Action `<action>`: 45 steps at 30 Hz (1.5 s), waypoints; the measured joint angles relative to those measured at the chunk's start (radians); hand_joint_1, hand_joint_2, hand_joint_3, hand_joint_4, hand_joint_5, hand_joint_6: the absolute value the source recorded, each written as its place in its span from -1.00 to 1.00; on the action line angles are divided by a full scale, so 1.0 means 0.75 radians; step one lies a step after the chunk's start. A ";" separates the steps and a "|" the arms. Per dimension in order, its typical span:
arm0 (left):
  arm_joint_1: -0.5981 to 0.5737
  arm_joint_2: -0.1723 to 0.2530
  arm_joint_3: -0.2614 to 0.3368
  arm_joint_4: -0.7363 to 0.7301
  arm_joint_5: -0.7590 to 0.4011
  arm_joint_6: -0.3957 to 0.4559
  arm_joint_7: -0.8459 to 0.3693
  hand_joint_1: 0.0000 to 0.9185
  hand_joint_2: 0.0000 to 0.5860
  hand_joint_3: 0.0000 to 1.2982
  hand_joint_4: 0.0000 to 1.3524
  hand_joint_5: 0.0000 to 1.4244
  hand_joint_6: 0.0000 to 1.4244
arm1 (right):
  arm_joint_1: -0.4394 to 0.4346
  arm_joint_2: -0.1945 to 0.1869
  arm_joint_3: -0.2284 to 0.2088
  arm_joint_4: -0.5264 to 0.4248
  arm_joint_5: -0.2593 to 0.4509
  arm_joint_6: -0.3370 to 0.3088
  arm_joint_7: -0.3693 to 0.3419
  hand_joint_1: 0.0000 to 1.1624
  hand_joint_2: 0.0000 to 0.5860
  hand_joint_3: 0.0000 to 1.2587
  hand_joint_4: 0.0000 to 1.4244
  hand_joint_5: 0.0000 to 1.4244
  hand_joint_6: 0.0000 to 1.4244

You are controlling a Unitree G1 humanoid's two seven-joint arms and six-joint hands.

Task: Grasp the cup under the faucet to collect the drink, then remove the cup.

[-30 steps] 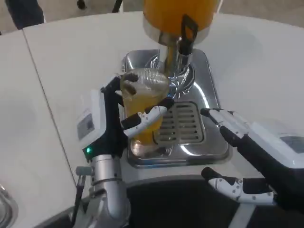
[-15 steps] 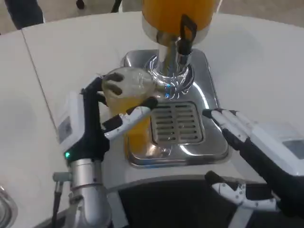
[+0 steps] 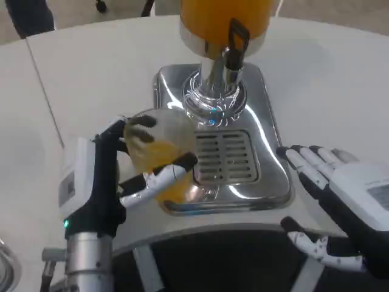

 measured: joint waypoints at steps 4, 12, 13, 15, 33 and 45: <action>0.080 0.004 -0.017 -0.124 0.012 -0.013 -0.052 0.46 -0.80 0.65 0.91 0.95 1.00 | -0.006 -0.010 0.007 0.052 0.035 -0.153 -0.122 -0.93 0.87 -1.00 -1.00 -1.00 -1.00; 0.244 0.008 -0.032 -0.295 0.042 -0.044 -0.098 0.46 -0.79 0.65 0.91 0.95 1.00 | 0.029 -0.018 -0.017 0.110 0.037 -0.274 -0.251 -0.98 0.90 -1.00 -1.00 -1.00 -1.00; 0.260 0.007 -0.034 -0.310 0.049 -0.048 -0.102 0.46 -0.79 0.65 0.91 0.95 1.00 | 0.032 -0.026 -0.025 0.125 0.035 -0.283 -0.255 -0.98 0.90 -1.00 -1.00 -1.00 -1.00; 0.279 0.004 -0.036 -0.335 0.055 -0.053 -0.105 0.46 -0.79 0.65 0.91 0.95 1.00 | 0.035 -0.031 -0.038 0.130 0.031 -0.300 -0.272 -0.98 0.91 -1.00 -1.00 -1.00 -1.00; 0.538 -0.010 -0.035 -0.613 0.066 -0.117 -0.195 0.46 -0.74 0.67 0.89 0.95 1.00 | 0.088 -0.021 -0.035 0.141 0.036 -0.472 -0.368 -0.91 1.00 -1.00 -1.00 -1.00 -1.00; 0.614 -0.015 -0.016 -0.656 0.065 -0.126 -0.222 0.46 -0.74 0.68 0.89 0.95 1.00 | 0.171 -0.026 -0.121 0.100 0.096 -0.513 -0.368 -0.88 1.00 -1.00 -1.00 -1.00 -1.00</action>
